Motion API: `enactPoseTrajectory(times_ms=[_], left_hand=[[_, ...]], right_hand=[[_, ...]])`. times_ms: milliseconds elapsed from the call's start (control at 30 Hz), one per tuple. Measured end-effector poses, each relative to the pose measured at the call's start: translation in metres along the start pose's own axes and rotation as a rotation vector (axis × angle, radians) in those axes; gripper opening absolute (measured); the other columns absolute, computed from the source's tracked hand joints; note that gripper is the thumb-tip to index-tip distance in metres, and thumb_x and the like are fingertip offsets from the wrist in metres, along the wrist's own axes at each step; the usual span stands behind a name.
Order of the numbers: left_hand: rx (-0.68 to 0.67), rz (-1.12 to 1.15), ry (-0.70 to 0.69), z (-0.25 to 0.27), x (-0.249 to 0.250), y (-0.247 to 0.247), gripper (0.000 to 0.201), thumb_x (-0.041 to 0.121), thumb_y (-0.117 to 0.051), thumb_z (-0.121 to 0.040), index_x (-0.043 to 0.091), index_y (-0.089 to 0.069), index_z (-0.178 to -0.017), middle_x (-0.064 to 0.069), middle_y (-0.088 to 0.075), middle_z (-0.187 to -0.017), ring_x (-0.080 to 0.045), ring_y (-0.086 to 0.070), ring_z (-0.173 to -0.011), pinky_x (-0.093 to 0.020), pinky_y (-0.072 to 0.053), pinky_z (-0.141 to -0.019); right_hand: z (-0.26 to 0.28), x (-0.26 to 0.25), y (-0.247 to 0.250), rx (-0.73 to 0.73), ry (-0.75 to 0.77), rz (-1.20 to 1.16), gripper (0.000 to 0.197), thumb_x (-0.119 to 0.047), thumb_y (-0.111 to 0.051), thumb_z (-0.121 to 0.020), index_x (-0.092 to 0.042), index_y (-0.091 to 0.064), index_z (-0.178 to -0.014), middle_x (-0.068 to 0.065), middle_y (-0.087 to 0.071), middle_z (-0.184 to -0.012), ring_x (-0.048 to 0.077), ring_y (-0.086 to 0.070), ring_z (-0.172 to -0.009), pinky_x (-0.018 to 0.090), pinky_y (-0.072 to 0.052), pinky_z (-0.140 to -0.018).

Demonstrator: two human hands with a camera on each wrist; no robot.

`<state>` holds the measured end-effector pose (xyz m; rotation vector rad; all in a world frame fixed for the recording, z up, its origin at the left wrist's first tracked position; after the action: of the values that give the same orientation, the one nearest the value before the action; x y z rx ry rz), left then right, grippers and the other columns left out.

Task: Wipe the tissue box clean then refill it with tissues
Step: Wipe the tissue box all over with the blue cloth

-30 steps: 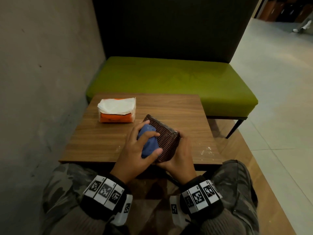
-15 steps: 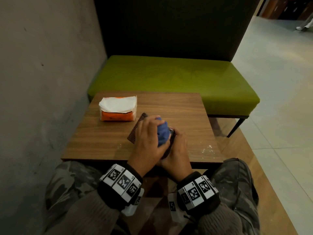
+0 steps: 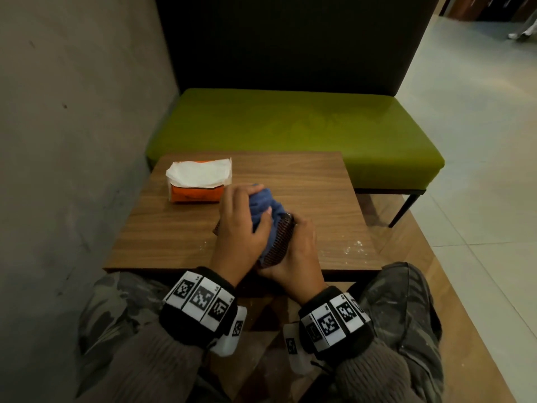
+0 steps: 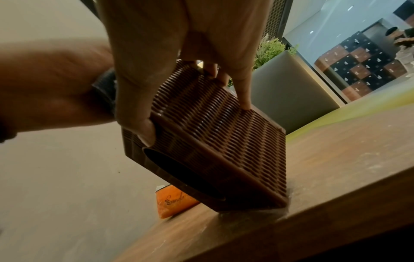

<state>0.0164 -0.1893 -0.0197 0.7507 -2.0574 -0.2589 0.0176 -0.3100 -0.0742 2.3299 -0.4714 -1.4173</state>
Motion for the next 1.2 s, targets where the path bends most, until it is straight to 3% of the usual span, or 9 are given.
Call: enactPoseTrajectory(times_ms=[67, 200, 367, 467, 533, 700, 867, 1067, 1200], left_hand=[[0.051, 0.004, 0.025, 0.000, 0.005, 0.000, 0.031, 0.009, -0.061, -0.084, 0.007, -0.055, -0.114, -0.005, -0.049, -0.114, -0.018, -0.052, -0.111, -0.033, -0.044, -0.098], [-0.106, -0.052, -0.141, 0.012, 0.024, -0.012, 0.032, 0.015, -0.061, -0.083, 0.009, -0.060, -0.115, -0.008, -0.054, -0.118, -0.017, -0.051, -0.115, -0.025, -0.041, -0.100], [0.104, -0.017, 0.085, -0.014, 0.002, 0.003, 0.032, 0.006, -0.067, -0.081, 0.007, -0.060, -0.112, -0.009, -0.054, -0.111, -0.018, -0.055, -0.107, -0.025, -0.046, -0.094], [-0.037, -0.071, -0.057, 0.000, 0.023, -0.012, 0.032, 0.010, -0.068, -0.081, 0.008, -0.060, -0.111, -0.009, -0.055, -0.113, -0.019, -0.053, -0.111, -0.025, -0.043, -0.096], [-0.096, -0.075, -0.108, 0.002, 0.026, -0.016, 0.031, 0.014, -0.066, -0.081, 0.009, -0.061, -0.111, -0.008, -0.056, -0.112, -0.019, -0.053, -0.110, -0.023, -0.042, -0.096], [0.130, -0.023, 0.099, -0.020, 0.003, 0.002, 0.030, 0.009, -0.068, -0.081, 0.008, -0.060, -0.110, -0.010, -0.054, -0.111, -0.019, -0.054, -0.106, -0.030, -0.046, -0.093], [-0.128, -0.125, -0.130, 0.001, 0.024, -0.013, 0.034, 0.008, -0.070, -0.079, 0.011, -0.060, -0.111, -0.007, -0.056, -0.112, -0.018, -0.053, -0.108, -0.024, -0.042, -0.093], [0.151, -0.064, 0.172, -0.037, -0.027, 0.025, 0.024, 0.007, -0.068, -0.080, 0.008, -0.062, -0.103, -0.010, -0.057, -0.105, -0.021, -0.056, -0.098, -0.025, -0.046, -0.086], [-0.047, -0.122, 0.004, -0.029, -0.012, 0.017, 0.024, 0.010, -0.067, -0.078, 0.009, -0.063, -0.101, -0.010, -0.060, -0.102, -0.018, -0.055, -0.097, -0.024, -0.043, -0.085]], right_hand=[[-0.001, 0.001, -0.002, 0.010, -0.002, 0.016, 0.089, -0.036, -0.081, -0.055, -0.006, -0.040, -0.128, -0.008, -0.036, -0.112, 0.010, -0.040, -0.104, 0.033, -0.040, -0.089], [0.001, 0.005, 0.000, -0.005, -0.045, -0.015, 0.082, -0.038, -0.073, -0.063, -0.005, -0.039, -0.130, -0.005, -0.037, -0.113, 0.012, -0.042, -0.104, 0.029, -0.041, -0.088], [-0.001, 0.004, 0.000, 0.010, -0.030, 0.008, 0.096, -0.037, -0.086, -0.052, -0.013, -0.036, -0.131, -0.008, -0.036, -0.113, 0.011, -0.039, -0.105, 0.023, -0.037, -0.088], [-0.001, 0.005, -0.001, 0.014, -0.037, -0.012, 0.086, -0.041, -0.078, -0.058, -0.008, -0.040, -0.128, -0.005, -0.039, -0.112, 0.011, -0.042, -0.103, 0.030, -0.043, -0.087], [0.000, 0.007, 0.001, 0.008, -0.040, -0.019, 0.085, -0.038, -0.078, -0.059, -0.007, -0.040, -0.128, -0.005, -0.039, -0.112, 0.009, -0.041, -0.103, 0.022, -0.040, -0.087], [0.001, 0.006, 0.000, 0.014, -0.022, 0.005, 0.097, -0.039, -0.085, -0.053, -0.014, -0.036, -0.132, -0.008, -0.035, -0.116, 0.008, -0.037, -0.108, 0.007, -0.029, -0.088], [0.003, 0.012, 0.003, 0.013, -0.041, -0.016, 0.097, -0.030, -0.089, -0.054, -0.015, -0.035, -0.133, -0.010, -0.036, -0.117, 0.008, -0.040, -0.108, 0.013, -0.033, -0.089], [0.002, 0.008, 0.001, -0.020, 0.000, 0.002, 0.101, -0.025, -0.087, -0.049, -0.027, -0.027, -0.131, -0.008, -0.033, -0.116, 0.007, -0.035, -0.109, 0.007, -0.028, -0.088], [0.003, 0.010, 0.003, 0.016, -0.018, -0.017, 0.097, -0.035, -0.081, -0.048, -0.021, -0.033, -0.131, -0.009, -0.036, -0.115, 0.007, -0.037, -0.108, 0.012, -0.031, -0.088]])
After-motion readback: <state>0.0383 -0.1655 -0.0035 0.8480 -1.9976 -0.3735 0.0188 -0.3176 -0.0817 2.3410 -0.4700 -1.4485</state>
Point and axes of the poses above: each hand's wrist, its own z-axis away from the middle knuckle, its own y-axis out of the back of the hand, x = y × z, the point moved 5 cm from there along -z, towards the middle knuckle
